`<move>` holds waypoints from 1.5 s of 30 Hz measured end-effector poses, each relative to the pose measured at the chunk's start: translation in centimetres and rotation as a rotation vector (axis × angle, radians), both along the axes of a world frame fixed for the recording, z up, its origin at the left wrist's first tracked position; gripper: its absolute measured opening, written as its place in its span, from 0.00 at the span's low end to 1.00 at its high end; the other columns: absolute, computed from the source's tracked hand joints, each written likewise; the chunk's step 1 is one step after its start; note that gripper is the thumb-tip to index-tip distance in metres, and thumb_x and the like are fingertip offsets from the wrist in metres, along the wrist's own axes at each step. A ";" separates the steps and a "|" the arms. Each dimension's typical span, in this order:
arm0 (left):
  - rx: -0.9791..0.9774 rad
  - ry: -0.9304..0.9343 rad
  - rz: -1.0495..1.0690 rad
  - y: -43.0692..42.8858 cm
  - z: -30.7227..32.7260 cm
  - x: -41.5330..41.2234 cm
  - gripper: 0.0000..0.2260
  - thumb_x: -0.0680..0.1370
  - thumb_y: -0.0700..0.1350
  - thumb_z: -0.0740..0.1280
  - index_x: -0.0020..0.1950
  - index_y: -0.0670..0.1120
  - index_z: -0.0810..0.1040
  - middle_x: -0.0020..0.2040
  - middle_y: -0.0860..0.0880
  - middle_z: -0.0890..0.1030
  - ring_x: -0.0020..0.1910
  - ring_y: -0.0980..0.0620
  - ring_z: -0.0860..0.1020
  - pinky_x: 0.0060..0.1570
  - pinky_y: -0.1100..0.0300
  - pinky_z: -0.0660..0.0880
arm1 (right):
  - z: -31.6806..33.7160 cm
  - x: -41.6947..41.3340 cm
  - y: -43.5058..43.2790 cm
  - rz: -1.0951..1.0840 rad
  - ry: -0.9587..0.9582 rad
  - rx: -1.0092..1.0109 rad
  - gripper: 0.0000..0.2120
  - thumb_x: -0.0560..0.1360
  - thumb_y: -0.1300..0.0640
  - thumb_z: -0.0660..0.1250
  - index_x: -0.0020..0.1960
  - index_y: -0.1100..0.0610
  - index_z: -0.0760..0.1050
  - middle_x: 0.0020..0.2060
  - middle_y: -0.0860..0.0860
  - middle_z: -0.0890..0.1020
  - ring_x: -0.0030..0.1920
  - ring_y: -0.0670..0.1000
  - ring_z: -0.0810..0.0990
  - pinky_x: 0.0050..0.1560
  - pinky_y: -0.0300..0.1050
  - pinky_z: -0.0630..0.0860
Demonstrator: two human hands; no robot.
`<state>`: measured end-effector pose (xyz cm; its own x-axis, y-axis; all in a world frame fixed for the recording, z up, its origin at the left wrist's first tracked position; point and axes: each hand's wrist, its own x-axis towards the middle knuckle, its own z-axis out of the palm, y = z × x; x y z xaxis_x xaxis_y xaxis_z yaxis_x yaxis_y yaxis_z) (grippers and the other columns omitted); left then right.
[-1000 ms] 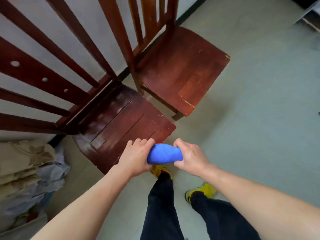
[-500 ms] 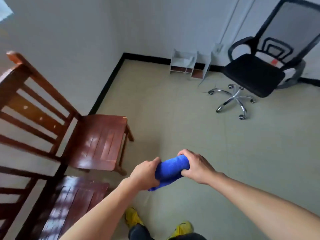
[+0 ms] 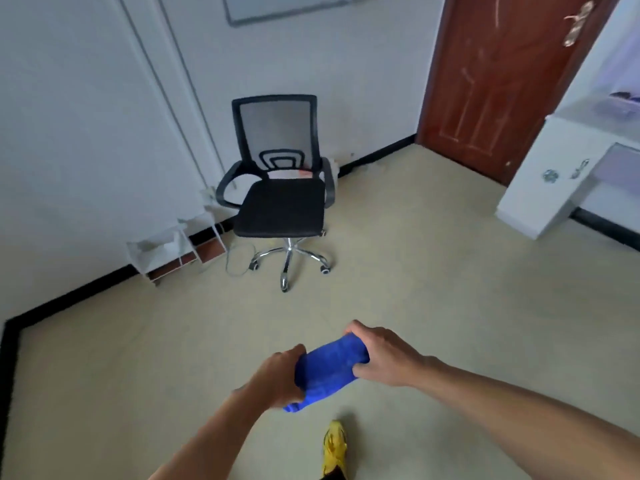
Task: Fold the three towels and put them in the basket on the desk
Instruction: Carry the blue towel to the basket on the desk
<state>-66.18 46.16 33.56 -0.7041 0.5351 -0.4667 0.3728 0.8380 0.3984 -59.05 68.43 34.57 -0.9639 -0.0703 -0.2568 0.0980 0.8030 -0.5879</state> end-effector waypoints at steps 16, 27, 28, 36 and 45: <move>0.058 -0.023 -0.668 38.7 4.7 -20.5 0.10 0.63 0.41 0.66 0.36 0.54 0.68 0.34 0.55 0.74 0.35 0.50 0.72 0.31 0.61 0.66 | 3.1 -7.6 29.3 -0.759 0.025 -0.083 0.25 0.64 0.54 0.68 0.59 0.43 0.65 0.46 0.46 0.78 0.44 0.50 0.78 0.42 0.45 0.77; 0.090 -0.130 -0.708 66.6 4.3 -25.3 0.11 0.65 0.43 0.67 0.45 0.47 0.74 0.36 0.54 0.76 0.33 0.54 0.71 0.33 0.61 0.68 | 2.5 -10.9 55.4 -0.935 0.056 -0.077 0.20 0.66 0.52 0.67 0.54 0.42 0.65 0.47 0.46 0.80 0.44 0.48 0.79 0.43 0.45 0.79; 0.102 -0.131 -0.700 68.6 4.7 -25.7 0.10 0.64 0.42 0.67 0.45 0.47 0.73 0.36 0.54 0.76 0.33 0.54 0.71 0.32 0.62 0.68 | 3.2 -11.5 57.5 -0.949 0.054 -0.067 0.20 0.66 0.53 0.67 0.55 0.43 0.65 0.47 0.47 0.80 0.44 0.49 0.79 0.43 0.45 0.78; 0.189 -0.157 -0.667 84.1 4.8 -32.5 0.16 0.63 0.42 0.68 0.49 0.48 0.71 0.40 0.50 0.79 0.34 0.52 0.73 0.31 0.61 0.69 | 4.0 -18.2 73.6 -0.991 0.070 -0.031 0.22 0.70 0.52 0.64 0.63 0.45 0.64 0.50 0.47 0.80 0.48 0.50 0.79 0.51 0.50 0.79; 0.271 -0.275 -0.743 105.5 5.4 -41.5 0.17 0.65 0.40 0.69 0.51 0.49 0.70 0.43 0.54 0.77 0.38 0.56 0.75 0.33 0.67 0.71 | 5.5 -26.8 93.4 -1.227 0.093 -0.057 0.24 0.71 0.57 0.64 0.66 0.46 0.65 0.49 0.49 0.79 0.45 0.50 0.78 0.43 0.44 0.75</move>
<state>-107.66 151.71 38.93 -0.0036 0.9335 -0.3586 0.6504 0.2746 0.7082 -85.87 161.83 40.06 -0.4140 0.8857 -0.2100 0.7253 0.1816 -0.6641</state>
